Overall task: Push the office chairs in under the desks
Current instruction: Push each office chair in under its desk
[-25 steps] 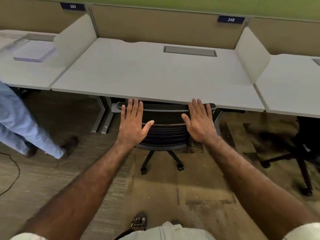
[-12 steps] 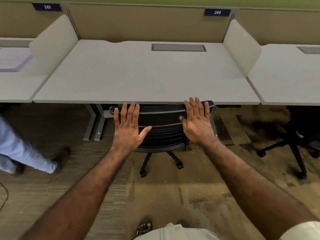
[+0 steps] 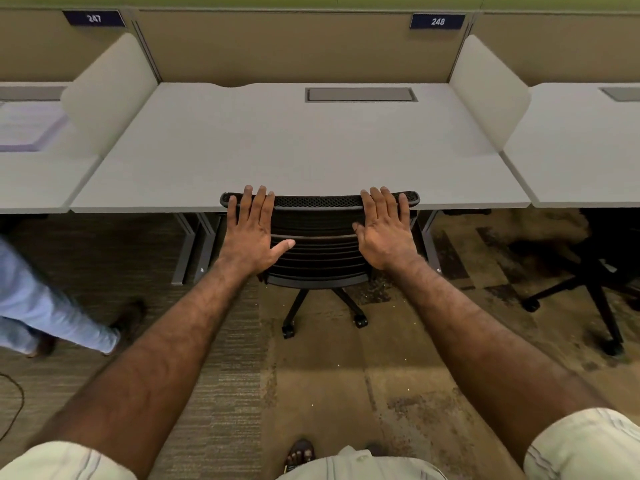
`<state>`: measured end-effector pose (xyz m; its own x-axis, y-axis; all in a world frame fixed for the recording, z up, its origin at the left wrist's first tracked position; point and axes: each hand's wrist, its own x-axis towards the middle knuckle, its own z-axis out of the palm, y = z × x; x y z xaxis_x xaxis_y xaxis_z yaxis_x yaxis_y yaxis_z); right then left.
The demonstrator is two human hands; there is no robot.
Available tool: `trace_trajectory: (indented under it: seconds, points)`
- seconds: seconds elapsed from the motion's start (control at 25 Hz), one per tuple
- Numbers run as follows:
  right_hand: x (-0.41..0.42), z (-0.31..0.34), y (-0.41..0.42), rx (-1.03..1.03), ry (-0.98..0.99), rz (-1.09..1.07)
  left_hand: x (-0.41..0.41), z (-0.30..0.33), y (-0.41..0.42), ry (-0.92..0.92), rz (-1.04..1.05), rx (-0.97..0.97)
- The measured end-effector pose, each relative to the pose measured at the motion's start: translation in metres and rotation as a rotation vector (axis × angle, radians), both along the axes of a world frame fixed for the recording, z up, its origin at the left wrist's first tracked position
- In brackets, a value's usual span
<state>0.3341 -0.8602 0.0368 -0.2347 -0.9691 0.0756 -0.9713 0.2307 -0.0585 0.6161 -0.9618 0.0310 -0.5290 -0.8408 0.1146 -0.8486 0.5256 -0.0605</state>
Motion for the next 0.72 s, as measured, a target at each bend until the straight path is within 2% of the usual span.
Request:
trace_trajectory:
  seconds: [0.32,0.72]
  points:
    - [-0.004,0.002,-0.026,0.000,-0.057,0.014,-0.006,0.013,-0.025,-0.030,-0.007,0.107]
    - [-0.010,0.009,-0.032,0.062,-0.080,0.015,-0.012,0.009,-0.026,-0.030,0.015,0.082]
